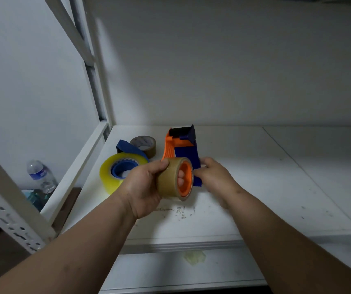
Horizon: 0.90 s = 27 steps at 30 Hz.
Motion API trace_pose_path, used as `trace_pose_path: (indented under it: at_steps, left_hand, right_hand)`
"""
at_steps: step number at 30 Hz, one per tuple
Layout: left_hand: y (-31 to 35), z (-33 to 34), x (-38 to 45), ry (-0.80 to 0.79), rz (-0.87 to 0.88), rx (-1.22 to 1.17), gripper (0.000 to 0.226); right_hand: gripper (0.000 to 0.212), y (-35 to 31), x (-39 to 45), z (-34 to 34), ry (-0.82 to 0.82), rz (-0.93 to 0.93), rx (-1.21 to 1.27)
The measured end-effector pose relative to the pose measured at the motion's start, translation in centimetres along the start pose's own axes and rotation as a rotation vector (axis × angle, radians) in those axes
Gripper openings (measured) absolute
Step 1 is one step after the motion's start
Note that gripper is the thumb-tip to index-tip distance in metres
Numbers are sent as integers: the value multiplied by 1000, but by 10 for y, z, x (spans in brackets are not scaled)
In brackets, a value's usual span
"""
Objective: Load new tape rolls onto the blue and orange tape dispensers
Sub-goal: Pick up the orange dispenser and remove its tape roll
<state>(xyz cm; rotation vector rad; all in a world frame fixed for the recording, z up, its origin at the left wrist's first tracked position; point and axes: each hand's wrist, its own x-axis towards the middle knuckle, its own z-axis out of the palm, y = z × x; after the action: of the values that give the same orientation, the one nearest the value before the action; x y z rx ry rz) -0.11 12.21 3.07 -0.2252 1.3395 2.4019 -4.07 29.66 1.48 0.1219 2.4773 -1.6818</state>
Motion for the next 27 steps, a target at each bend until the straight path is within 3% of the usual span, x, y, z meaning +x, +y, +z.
trace_pose_path:
  at_steps: [2, 4, 9, 12, 18, 23, 27]
  left_hand:
    - [4, -3, -3, 15, -23, 26, 31]
    - [7, -7, -6, 47, -45, 40, 32]
    - [14, -15, -9, 102, -78, 100, 33]
    - [19, -18, -9, 115, -88, 100, 32]
    - [18, -20, -11, 146, -39, 70, 30]
    - [12, -12, -13, 204, 43, -1, 31]
    - [7, 1, -14, 206, 118, 20, 33]
  right_hand:
    - [16, 0, 0, 2, 9, -57, -221]
    - [16, -1, 3, 0, 48, -86, -349]
    - [32, -5, 3, 1, 137, -115, -477]
    - [34, -5, -1, 9, 163, -110, -428]
    - [7, -11, -20, 24, 247, -67, -195]
    - [20, -16, -50, 46, 254, -268, -62]
    - [44, -7, -66, 56, 241, -429, -218]
